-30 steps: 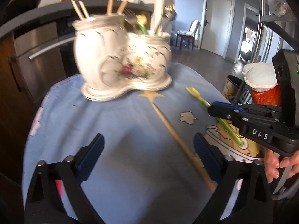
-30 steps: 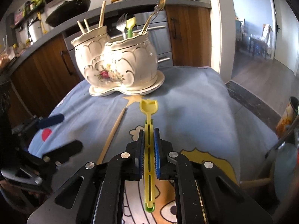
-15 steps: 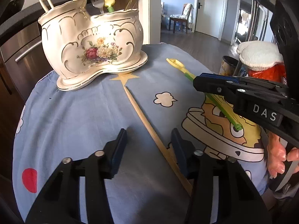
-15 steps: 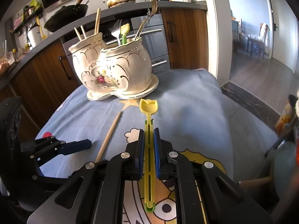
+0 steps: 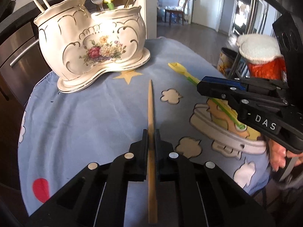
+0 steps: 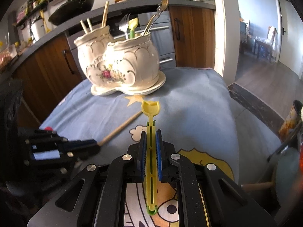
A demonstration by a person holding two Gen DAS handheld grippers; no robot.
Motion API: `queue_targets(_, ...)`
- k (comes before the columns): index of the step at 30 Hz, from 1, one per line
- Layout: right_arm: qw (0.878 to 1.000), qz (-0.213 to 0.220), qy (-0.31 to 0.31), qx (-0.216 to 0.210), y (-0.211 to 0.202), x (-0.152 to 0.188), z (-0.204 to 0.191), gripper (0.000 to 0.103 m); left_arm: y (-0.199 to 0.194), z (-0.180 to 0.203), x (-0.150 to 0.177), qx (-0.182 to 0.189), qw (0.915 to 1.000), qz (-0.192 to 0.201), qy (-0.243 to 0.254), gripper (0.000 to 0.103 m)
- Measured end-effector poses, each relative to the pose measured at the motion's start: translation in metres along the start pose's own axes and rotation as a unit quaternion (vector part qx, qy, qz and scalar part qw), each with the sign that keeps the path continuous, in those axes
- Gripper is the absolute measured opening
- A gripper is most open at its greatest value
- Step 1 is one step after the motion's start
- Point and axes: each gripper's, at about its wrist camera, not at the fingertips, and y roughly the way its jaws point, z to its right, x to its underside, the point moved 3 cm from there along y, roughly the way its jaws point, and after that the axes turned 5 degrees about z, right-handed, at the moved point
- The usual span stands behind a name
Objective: Organize utensils
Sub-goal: 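Carry the chopstick over the taller cup with the left tool while the right carries the yellow spoon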
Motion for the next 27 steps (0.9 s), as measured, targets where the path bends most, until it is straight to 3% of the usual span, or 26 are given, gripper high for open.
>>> queue_targets(7, 0.998, -0.042, -0.041, -0.002, 0.010, 0.010, -0.010, 0.011, -0.014, -0.017, 0.010, -0.008, 0.9989, -0.031, 0.036, 0.006)
queue_targets(14, 0.998, -0.048, -0.047, 0.004, 0.013, 0.012, -0.014, 0.014, -0.021, -0.024, 0.023, 0.005, 0.9988, -0.037, 0.033, 0.007)
queue_targets(20, 0.998, -0.038, -0.052, 0.009, 0.013, 0.012, -0.018, 0.011, -0.016, -0.024, 0.020, 0.008, 0.9993, -0.023, 0.028, 0.006)
queue_targets(27, 1.000, 0.016, -0.023, -0.004, -0.006, -0.003, -0.017, 0.011, -0.033, -0.030, 0.014, 0.027, 0.9992, 0.006, 0.030, 0.006)
